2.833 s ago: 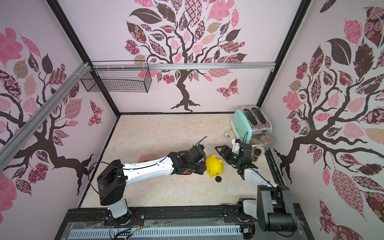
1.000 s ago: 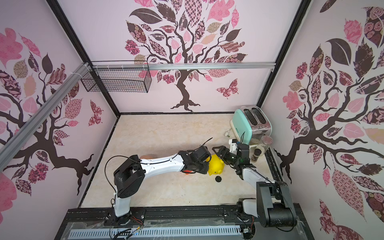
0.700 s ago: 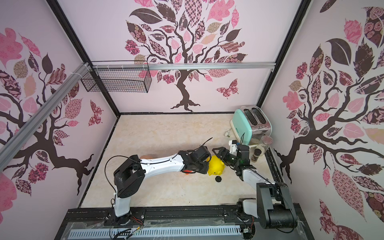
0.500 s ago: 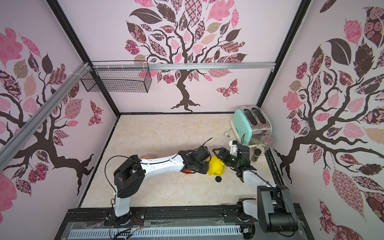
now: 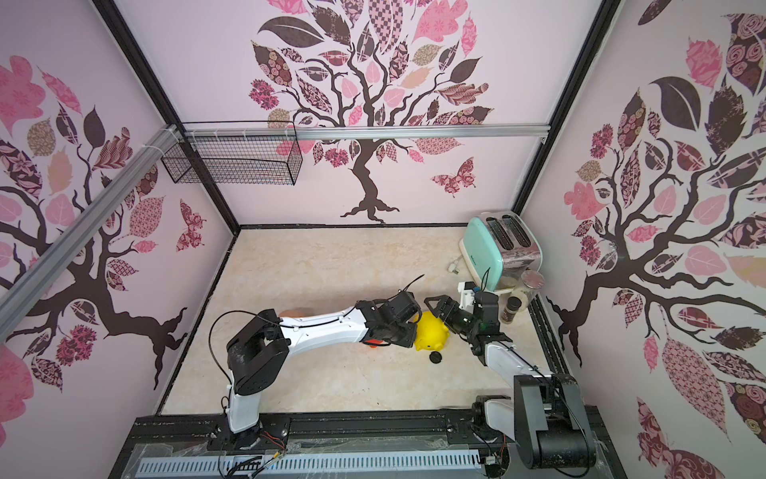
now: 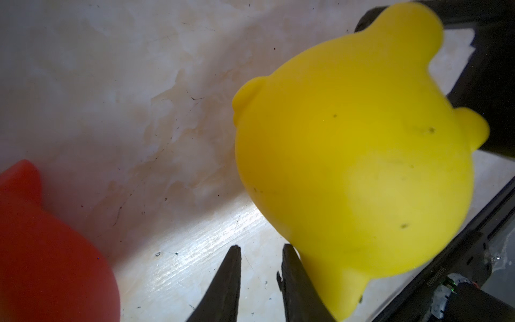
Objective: Close piggy banks
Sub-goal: Turn over the piggy bank at the center of the board.
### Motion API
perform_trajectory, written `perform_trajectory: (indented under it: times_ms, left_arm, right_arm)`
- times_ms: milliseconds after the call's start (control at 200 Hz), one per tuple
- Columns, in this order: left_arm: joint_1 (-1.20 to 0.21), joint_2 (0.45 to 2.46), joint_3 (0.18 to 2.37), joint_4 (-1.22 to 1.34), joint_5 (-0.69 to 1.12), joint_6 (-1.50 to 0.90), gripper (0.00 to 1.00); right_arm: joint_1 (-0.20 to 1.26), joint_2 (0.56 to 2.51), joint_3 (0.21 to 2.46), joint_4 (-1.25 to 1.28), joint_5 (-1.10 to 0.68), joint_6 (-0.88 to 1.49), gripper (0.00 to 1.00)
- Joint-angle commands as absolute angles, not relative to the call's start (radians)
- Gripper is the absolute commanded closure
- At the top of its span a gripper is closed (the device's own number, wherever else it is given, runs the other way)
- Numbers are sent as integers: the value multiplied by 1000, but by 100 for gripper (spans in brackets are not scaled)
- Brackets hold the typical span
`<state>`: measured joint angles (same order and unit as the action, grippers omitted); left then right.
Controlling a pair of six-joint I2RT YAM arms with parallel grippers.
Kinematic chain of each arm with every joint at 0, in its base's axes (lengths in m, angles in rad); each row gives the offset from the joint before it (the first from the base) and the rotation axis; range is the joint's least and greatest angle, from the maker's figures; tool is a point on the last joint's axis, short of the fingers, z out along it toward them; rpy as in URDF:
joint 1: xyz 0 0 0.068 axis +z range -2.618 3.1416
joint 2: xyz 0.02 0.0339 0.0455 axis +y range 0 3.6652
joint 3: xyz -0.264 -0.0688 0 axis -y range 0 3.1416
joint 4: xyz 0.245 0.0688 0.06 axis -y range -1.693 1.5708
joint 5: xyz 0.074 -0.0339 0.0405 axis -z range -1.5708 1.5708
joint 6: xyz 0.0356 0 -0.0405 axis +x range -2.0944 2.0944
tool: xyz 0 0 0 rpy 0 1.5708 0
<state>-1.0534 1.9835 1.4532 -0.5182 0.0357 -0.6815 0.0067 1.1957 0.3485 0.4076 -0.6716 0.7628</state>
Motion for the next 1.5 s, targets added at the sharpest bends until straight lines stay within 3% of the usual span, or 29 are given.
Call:
perform_trajectory:
  times_ms: [0, 280, 1075, 1495]
  left_arm:
    - [-1051, 1988, 1470, -489, 38, -675, 71]
    - [-1049, 1964, 1464, -500, 35, -665, 71]
    - [-1043, 1978, 1463, -486, 40, -664, 71]
    - [-1029, 2014, 1497, -495, 49, -655, 71]
  right_arm:
    - [25, 1182, 344, 343, -657, 759, 8]
    - [25, 1127, 385, 241, -613, 716, 1]
    - [26, 1179, 335, 476, -693, 814, 2]
    - [28, 1130, 355, 436, -715, 811, 3]
